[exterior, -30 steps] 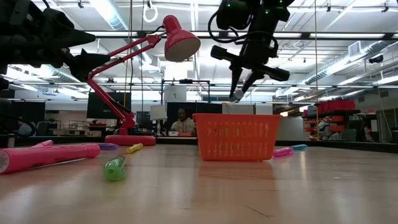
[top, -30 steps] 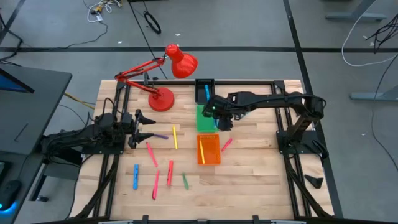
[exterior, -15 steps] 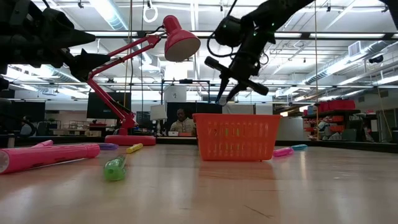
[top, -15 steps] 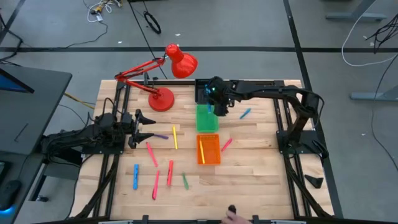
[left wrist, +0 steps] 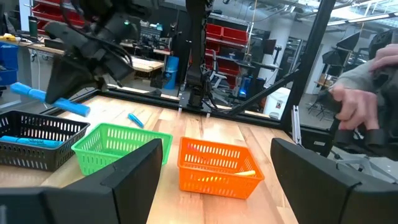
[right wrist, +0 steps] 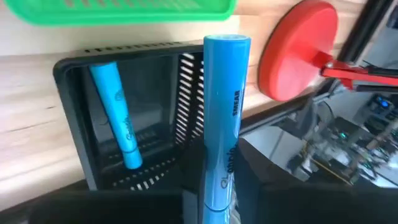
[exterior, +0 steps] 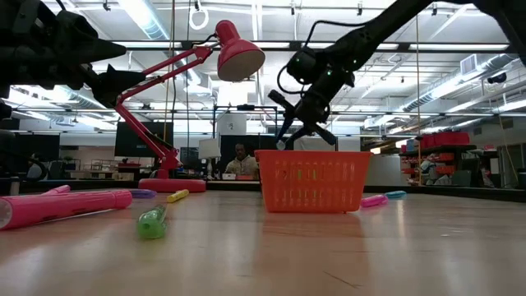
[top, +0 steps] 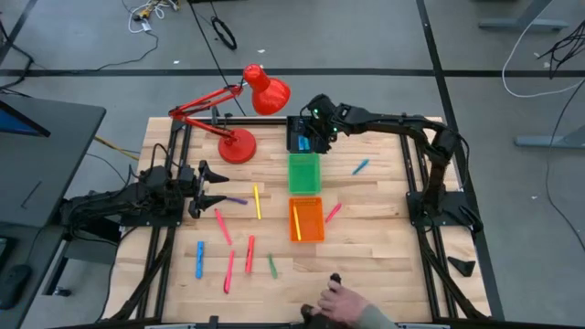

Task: Pick & Place Markers
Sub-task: Put the top blue highlighter into the black bin, then put the blue marker into the green bin

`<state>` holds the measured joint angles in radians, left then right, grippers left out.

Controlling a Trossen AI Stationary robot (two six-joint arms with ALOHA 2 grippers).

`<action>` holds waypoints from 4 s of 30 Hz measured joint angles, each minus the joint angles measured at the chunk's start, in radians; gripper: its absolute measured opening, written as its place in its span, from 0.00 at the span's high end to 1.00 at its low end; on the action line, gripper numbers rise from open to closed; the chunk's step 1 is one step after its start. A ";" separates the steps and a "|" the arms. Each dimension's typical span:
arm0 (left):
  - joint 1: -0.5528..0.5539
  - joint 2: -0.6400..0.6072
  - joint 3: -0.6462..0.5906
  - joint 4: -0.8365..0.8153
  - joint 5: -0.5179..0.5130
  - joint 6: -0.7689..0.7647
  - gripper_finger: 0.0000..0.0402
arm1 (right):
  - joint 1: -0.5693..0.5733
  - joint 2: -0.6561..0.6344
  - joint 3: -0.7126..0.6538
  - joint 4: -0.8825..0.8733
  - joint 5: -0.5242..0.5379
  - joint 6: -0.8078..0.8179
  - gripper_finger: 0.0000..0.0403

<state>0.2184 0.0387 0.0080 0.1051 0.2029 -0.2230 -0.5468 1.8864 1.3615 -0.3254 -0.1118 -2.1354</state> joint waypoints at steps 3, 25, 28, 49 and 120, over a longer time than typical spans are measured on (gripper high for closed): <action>0.000 0.000 0.000 0.000 0.000 0.000 0.23 | -0.026 0.056 0.067 -0.016 -0.024 0.003 0.88; 0.000 0.000 0.000 0.000 0.000 0.000 0.23 | -0.068 0.207 0.307 -0.203 -0.047 0.031 0.88; 0.000 0.000 0.000 0.000 0.000 0.000 0.23 | -0.069 0.207 0.304 -0.216 -0.061 0.032 0.88; 0.000 0.000 0.000 0.000 0.000 0.000 0.23 | -0.074 0.206 0.177 -0.118 -0.062 0.026 0.87; 0.000 0.000 0.000 -0.001 0.000 0.000 0.23 | 0.209 -0.464 -0.385 0.146 0.128 1.117 0.65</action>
<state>0.2184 0.0387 0.0078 0.1043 0.2031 -0.2230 -0.3375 1.4226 0.9764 -0.1796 0.0166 -1.0180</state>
